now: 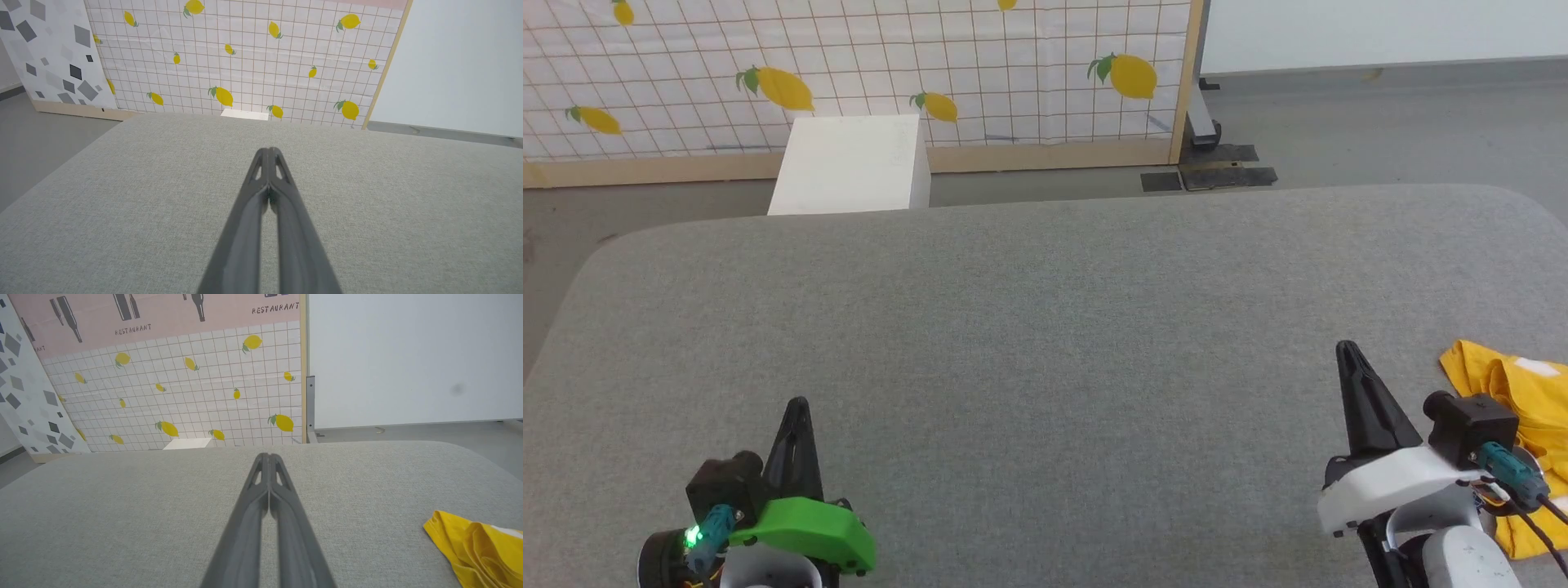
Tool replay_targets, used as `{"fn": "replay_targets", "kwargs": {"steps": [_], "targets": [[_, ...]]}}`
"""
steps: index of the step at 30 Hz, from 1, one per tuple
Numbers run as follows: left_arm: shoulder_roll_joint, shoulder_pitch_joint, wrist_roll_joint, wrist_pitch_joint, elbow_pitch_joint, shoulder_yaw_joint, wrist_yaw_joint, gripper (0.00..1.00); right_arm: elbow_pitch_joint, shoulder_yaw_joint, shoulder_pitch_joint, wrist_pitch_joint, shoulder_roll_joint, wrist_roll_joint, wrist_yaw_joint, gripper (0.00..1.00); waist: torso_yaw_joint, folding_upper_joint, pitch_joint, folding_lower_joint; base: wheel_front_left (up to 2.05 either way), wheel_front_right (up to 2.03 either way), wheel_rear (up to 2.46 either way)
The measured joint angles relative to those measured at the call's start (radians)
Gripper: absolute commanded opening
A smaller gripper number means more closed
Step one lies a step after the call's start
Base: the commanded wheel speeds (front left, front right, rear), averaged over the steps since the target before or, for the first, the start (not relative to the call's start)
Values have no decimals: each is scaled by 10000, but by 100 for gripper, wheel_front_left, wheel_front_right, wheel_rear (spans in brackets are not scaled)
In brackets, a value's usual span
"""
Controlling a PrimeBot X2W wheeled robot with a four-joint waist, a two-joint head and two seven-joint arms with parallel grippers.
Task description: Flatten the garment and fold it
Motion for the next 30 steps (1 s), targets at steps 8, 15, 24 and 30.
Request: {"fn": "replay_targets", "kwargs": {"steps": [8, 15, 24, 30], "targets": [[-17, 0, 234, 150, -82, 4, -59, 0, -153, 19, 14, 125, 0, -117, 0, 0, 21, 0, 13, 0, 0, 0, 0], [-44, -1, 347, 280, -178, 8, -81, 0, -286, 42, 63, 215, 0, -201, 0, 0, 39, 0, 25, 0, 0, 0, 0], [-96, -2, 516, 462, -278, 13, -113, 0, -453, 67, 163, 384, 0, -322, 0, 0, 63, 0, 40, 0, 0, 0, 0], [-121, -2, 598, 575, -326, 17, -167, 0, -556, 88, 201, 470, 0, -378, 0, 0, 79, 0, 50, 0, 0, 0, 0]]}}
